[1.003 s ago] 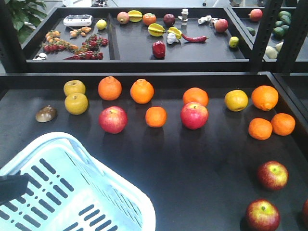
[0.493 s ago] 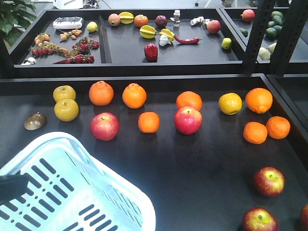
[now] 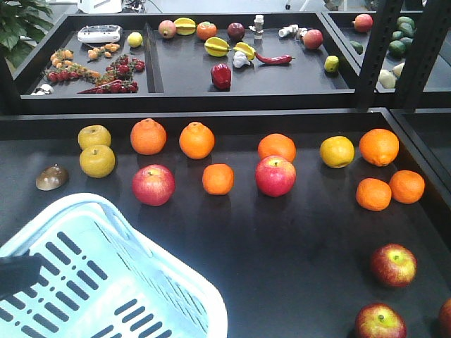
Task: Pick three apples into basket with both arms
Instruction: 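Drive the base alongside the fruit table and stop facing the apples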
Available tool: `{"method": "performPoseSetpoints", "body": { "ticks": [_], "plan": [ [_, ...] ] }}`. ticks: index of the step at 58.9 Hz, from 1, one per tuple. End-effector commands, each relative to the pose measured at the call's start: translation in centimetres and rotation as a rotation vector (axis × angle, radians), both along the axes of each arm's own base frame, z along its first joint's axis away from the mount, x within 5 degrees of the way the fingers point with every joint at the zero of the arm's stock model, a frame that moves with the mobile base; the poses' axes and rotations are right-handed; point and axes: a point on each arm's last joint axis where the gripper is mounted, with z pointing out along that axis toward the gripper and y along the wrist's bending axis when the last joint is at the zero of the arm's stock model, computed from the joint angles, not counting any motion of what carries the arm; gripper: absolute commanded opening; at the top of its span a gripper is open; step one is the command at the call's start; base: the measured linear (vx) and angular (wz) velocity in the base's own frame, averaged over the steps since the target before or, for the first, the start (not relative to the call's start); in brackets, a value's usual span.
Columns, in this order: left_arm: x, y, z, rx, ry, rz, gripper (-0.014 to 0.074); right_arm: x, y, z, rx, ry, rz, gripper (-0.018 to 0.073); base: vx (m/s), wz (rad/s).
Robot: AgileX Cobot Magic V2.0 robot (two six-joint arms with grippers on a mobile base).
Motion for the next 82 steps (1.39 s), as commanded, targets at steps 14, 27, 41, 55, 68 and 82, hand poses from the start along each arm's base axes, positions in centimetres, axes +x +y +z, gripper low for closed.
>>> {"method": "performPoseSetpoints", "body": {
  "ticks": [14,27,41,55,68,82],
  "plan": [
    [0.19,-0.23,1.37,-0.086,-0.069,0.006,-0.0006,-0.08,0.04,0.41,-0.007,-0.075,0.003,-0.0005,0.00,0.00],
    [0.19,-0.23,1.37,-0.086,-0.069,0.006,-0.0006,-0.08,0.04,0.41,-0.007,-0.075,0.003,-0.0005,0.00,0.00],
    [0.20,-0.23,1.38,-0.086,-0.070,0.006,-0.0006,-0.08,0.04,0.41,-0.007,-0.075,0.003,-0.0005,0.00,0.00],
    [0.37,-0.38,1.80,-0.122,-0.108,0.008,-0.0006,-0.08,0.04,0.41,-0.007,-0.075,0.003,-0.0005,0.00,0.00],
    [0.41,-0.41,1.88,-0.130,-0.116,0.008,-0.0006,-0.08,0.04,0.41,-0.007,-0.075,0.003,-0.0005,0.00,0.00],
    [0.44,-0.43,1.97,-0.137,-0.123,0.008,-0.0006,-0.08,0.04,0.41,-0.007,-0.075,0.003,-0.0005,0.00,0.00]
  ]
}}
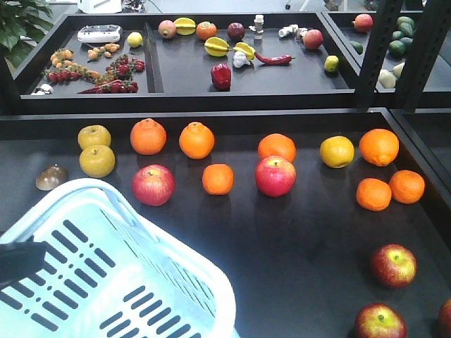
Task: Pick three apples into basket with both arms
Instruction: 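Drive the base alongside the fruit table and stop facing the apples, then swing the left gripper over the table and lower the basket onto it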
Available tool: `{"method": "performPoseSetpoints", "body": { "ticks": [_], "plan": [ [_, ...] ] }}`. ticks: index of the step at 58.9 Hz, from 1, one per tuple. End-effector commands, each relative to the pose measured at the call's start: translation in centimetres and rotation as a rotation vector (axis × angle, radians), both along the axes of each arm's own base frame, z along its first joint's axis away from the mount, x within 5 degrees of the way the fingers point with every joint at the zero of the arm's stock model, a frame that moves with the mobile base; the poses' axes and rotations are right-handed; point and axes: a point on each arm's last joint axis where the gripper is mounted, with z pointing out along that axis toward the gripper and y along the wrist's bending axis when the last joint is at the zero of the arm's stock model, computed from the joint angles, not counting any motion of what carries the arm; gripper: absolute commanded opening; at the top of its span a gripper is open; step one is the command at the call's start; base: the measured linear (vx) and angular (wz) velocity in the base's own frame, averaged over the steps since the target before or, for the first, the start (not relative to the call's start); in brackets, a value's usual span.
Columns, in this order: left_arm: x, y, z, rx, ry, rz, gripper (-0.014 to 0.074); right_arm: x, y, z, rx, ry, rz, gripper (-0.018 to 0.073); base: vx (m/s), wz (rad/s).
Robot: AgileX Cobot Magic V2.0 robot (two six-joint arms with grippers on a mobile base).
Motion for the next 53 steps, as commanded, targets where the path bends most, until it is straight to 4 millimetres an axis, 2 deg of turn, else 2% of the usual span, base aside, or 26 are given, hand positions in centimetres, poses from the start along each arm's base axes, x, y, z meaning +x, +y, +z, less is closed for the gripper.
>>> {"method": "performPoseSetpoints", "body": {
  "ticks": [1,13,21,38,53],
  "plan": [
    [0.2,-0.3,1.6,-0.103,-0.087,0.006,-0.0006,-0.1,0.0,0.4,-0.007,-0.075,0.003,-0.0005,0.00,0.00],
    [1.1,-1.0,2.1,-0.154,-0.138,0.009,-0.0006,-0.1,0.0,0.4,-0.007,-0.075,0.003,-0.0005,0.00,0.00],
    [2.7,-2.5,2.1,-0.175,-0.178,0.007,-0.0006,-0.1,0.0,0.4,-0.007,-0.075,0.003,-0.0005,0.00,0.00],
    [8.1,-8.2,0.3,0.006,-0.218,-0.142,-0.0006,-0.1,0.0,0.4,-0.007,-0.075,0.003,-0.0005,0.00,0.00],
    [13.1,-14.0,2.0,0.108,-0.361,-0.336,-0.0006,-0.1,0.0,0.4,-0.007,-0.075,0.003,-0.0005,0.00,0.00]
  ]
}}
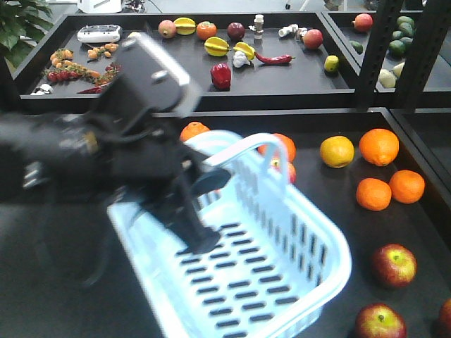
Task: Pick three apples into basket with both arms
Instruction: 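Swing the left gripper over the table and lower the basket onto it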
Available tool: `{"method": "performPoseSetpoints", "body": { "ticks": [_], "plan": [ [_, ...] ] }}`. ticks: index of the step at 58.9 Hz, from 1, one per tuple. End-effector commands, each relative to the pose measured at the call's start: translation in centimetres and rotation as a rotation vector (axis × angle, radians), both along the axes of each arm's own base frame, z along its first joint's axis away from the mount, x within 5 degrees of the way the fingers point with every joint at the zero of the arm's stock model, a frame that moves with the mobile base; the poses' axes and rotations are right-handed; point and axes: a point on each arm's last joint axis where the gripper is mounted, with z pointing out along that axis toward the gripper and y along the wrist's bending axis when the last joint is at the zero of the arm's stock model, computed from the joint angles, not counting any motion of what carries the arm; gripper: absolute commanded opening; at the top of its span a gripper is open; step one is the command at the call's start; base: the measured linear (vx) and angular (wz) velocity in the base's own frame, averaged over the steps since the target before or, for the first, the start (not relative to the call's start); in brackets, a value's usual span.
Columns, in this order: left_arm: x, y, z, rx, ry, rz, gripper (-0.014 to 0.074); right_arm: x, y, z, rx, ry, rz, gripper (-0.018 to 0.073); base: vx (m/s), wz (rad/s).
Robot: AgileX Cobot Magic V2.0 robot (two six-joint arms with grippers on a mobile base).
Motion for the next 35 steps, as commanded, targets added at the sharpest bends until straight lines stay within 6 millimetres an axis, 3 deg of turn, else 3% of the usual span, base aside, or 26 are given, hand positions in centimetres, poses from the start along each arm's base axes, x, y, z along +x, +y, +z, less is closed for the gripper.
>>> {"method": "performPoseSetpoints", "body": {
  "ticks": [1,10,19,35],
  "plan": [
    [1.7,-2.0,3.1,-0.083,-0.149,-0.051,-0.0007,-0.1,0.0,0.4,-0.007,-0.075,0.003,-0.0005,0.00,0.00],
    [4.4,-5.3,1.8,0.001,-0.099,-0.153,-0.0007,-0.1,0.0,0.4,-0.007,-0.075,0.003,-0.0005,0.00,0.00],
    [6.8,-7.9,-1.2,0.116,-0.052,-0.241,-0.0007,-0.1,0.0,0.4,-0.007,-0.075,0.003,-0.0005,0.00,0.00],
    [9.6,-9.9,-3.8,0.122,-0.053,-0.234,-0.0007,-0.1,0.0,0.4,-0.007,-0.075,0.003,-0.0005,0.00,0.00]
  ]
}}
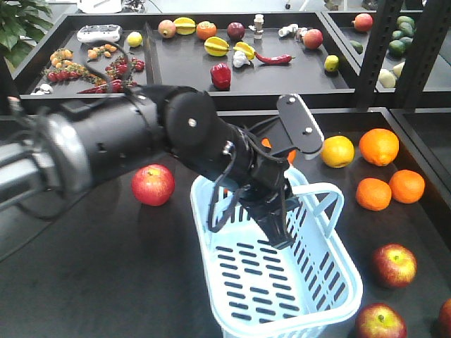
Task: Pick three apples into basket with both arms
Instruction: 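Swing the left gripper over the table and lower the basket onto it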
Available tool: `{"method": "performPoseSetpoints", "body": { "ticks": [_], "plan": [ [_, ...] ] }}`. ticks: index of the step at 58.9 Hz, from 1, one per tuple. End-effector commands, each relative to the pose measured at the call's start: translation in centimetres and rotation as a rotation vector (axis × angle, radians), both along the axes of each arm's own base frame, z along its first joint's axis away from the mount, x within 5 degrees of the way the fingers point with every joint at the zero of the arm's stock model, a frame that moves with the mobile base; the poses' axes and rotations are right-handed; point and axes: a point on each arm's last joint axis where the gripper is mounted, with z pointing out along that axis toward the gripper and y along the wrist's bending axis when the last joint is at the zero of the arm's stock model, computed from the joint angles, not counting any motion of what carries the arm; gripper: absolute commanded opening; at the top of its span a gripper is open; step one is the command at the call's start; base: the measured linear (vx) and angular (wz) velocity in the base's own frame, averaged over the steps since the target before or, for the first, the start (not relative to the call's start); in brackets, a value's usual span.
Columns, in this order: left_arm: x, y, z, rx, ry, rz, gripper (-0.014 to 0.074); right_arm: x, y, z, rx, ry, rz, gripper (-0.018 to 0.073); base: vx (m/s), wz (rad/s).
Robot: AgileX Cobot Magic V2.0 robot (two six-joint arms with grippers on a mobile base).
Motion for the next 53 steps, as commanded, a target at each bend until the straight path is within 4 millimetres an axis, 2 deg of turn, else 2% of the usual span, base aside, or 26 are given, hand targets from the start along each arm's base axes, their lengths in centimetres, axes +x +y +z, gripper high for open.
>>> {"method": "performPoseSetpoints", "body": {
  "ticks": [1,29,40,53],
  "plan": [
    [0.4,0.0,3.6,-0.152,-0.098,0.045,-0.0007,-0.1,0.0,0.4,-0.007,-0.075,0.003,-0.0005,0.00,0.00],
    [1.3,-0.5,1.8,-0.123,-0.089,0.052,-0.0007,-0.1,0.0,0.4,-0.007,-0.075,0.003,-0.0005,0.00,0.00],
    [1.7,-0.3,1.9,-0.090,-0.155,0.052,-0.0007,-0.1,0.0,0.4,-0.007,-0.075,0.003,-0.0005,0.00,0.00],
    [1.8,-0.3,1.9,-0.095,-0.150,0.065,-0.0006,-0.1,0.0,0.4,-0.007,-0.075,0.003,-0.0005,0.00,0.00]
  ]
}}
